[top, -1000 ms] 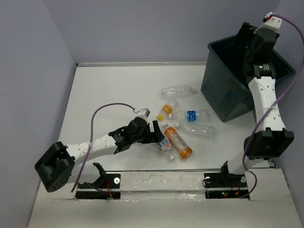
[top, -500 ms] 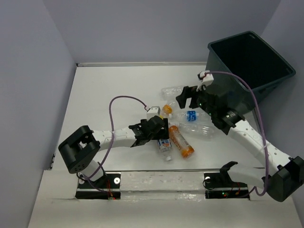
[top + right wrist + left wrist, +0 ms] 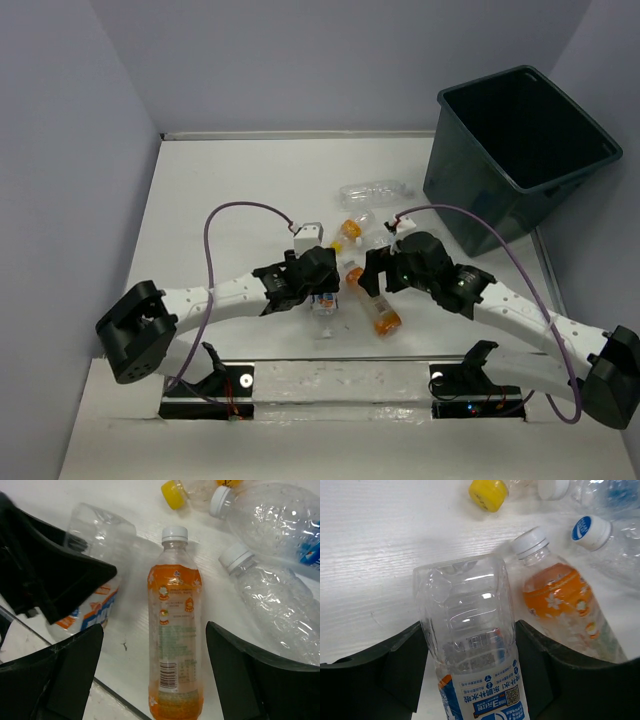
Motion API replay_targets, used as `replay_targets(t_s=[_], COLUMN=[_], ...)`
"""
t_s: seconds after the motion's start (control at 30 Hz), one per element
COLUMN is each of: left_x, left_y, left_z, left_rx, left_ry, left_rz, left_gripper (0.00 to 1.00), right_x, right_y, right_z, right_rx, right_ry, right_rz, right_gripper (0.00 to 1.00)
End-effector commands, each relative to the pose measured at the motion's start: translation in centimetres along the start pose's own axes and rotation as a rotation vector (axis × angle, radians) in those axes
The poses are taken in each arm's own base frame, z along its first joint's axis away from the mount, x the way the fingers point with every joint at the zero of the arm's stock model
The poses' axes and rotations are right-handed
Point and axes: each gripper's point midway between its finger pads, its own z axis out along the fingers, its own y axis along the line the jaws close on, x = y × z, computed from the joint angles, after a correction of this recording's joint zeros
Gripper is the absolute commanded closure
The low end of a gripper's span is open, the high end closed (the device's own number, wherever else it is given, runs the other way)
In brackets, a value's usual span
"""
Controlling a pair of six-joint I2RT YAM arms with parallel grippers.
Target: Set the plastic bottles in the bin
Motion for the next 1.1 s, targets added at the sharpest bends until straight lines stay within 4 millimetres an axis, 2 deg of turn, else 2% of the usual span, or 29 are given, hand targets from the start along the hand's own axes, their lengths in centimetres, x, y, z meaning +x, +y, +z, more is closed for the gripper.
replay_targets(t_s=[0.0,0.1,0.13,0.2,0.23,0.43,0.5,0.6,0.63,0.7,0.77,0.83,0.9,0.93,0.97,1.0,1.03,1.07], left_x=[-3.8,-5.5,-6.8,-7.9,-9.1,-12.7,-13.3,-13.7,-14.1,-14.5,-15.1,-15.8,-16.2,-16.3,-16.6,-16.7,-16.8,-17.1], left_y=[-0.2,-0.4,-0.7,-0.7,-0.6,0.3,0.7,0.8,0.8,0.8,0.7,0.4,0.2,-0.1,-0.3,-0.6,-0.8,-1.1], left_z=[-3.4,-5.1,-6.2,-7.2,-8.2,-10.8,-11.1,-11.4,-11.6,-11.9,-12.4,-13.1,-13.5,-13.8,-14.0,-14.2,-14.3,-14.4], left_rx=[0.039,0.062,0.080,0.082,0.085,0.061,0.062,0.072,0.085,0.093,0.103,0.124,0.140,0.156,0.169,0.182,0.192,0.203], left_ry=[-0.120,-0.159,-0.195,-0.225,-0.260,-0.372,-0.388,-0.397,-0.405,-0.413,-0.426,-0.444,-0.454,-0.456,-0.463,-0.465,-0.466,-0.473], left_rz=[-0.049,-0.059,-0.074,-0.071,-0.082,-0.099,-0.109,-0.112,-0.121,-0.123,-0.129,-0.135,-0.134,-0.132,-0.137,-0.133,-0.132,-0.133], left_gripper=[0.50,0.51,0.51,0.51,0.51,0.51,0.51,0.51,0.51,0.51,0.51,0.51,0.51,0.51,0.51,0.51,0.51,0.51], right_x=[1.6,2.1,2.9,3.3,3.8,5.0,5.3,5.3,4.9,3.7,1.2,-2.9,-6.6,-10.1,-12.7,-15.8,-18.3,-22.5], right_y=[-0.4,-0.8,-0.7,-0.5,0.0,1.8,2.1,2.5,2.6,3.0,4.2,5.3,5.1,5.6,5.6,3.3,2.2,1.8], right_z=[1.2,2.1,2.7,3.2,3.8,5.4,6.0,6.3,6.2,5.9,4.6,2.5,0.5,-1.2,-3.1,-4.6,-6.2,-9.3], right_rx=[0.041,0.073,0.080,0.081,0.076,0.037,0.028,0.020,0.019,0.014,-0.026,-0.050,-0.005,0.002,0.019,0.139,0.201,0.243], right_ry=[0.053,0.081,0.112,0.137,0.161,0.216,0.228,0.228,0.220,0.186,0.111,-0.006,-0.119,-0.212,-0.294,-0.385,-0.453,-0.562], right_rz=[-0.003,-0.023,-0.034,-0.048,-0.063,-0.086,-0.084,-0.086,-0.086,-0.083,-0.075,-0.078,-0.086,-0.108,-0.116,-0.140,-0.139,-0.120], right_gripper=[0.12,0.12,0.13,0.15,0.16,0.18,0.23,0.44,0.58,0.70,0.74,0.75,0.75,0.75,0.76,0.76,0.76,0.77])
